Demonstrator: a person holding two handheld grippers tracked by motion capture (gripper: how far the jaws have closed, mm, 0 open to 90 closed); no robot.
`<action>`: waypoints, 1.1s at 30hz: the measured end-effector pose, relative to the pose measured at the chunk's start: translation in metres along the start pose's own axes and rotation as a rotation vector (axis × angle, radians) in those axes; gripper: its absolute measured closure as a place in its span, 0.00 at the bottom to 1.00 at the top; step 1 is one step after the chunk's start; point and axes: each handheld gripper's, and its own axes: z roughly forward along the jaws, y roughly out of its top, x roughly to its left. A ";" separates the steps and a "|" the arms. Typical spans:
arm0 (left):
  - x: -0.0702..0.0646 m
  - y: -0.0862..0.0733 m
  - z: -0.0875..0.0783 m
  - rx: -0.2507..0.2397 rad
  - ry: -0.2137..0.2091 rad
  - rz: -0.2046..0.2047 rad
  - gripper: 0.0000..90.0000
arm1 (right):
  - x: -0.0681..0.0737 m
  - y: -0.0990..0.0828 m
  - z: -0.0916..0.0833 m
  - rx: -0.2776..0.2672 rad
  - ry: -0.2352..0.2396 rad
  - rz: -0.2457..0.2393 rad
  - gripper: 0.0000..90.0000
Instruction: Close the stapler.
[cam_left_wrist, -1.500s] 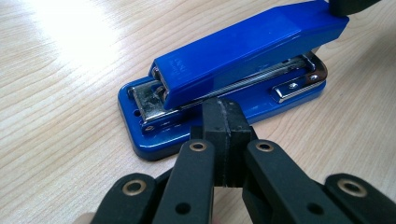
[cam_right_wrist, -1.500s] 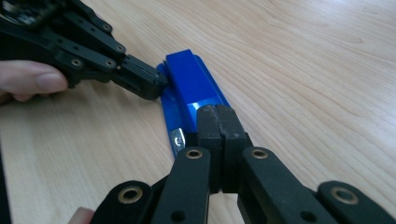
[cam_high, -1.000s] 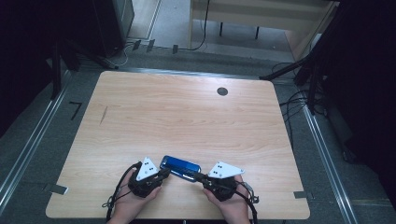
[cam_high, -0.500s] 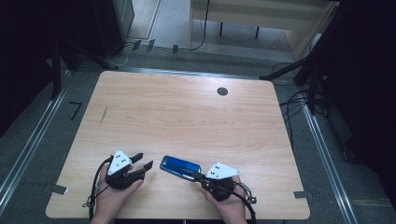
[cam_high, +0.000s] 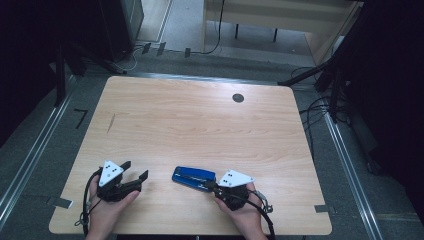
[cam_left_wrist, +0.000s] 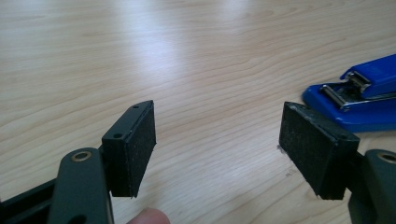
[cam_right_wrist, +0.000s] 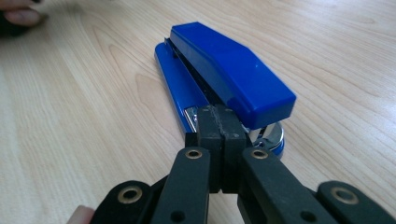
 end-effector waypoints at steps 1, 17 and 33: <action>0.003 -0.001 -0.002 -0.004 0.005 -0.011 0.31 | 0.000 0.000 0.002 0.015 -0.013 -0.008 1.00; 0.037 -0.007 -0.020 0.010 0.090 -0.084 0.27 | -0.004 0.000 0.007 0.021 -0.024 -0.038 1.00; 0.055 -0.009 -0.028 0.002 0.150 -0.118 0.26 | -0.009 0.001 0.010 0.006 -0.049 -0.021 1.00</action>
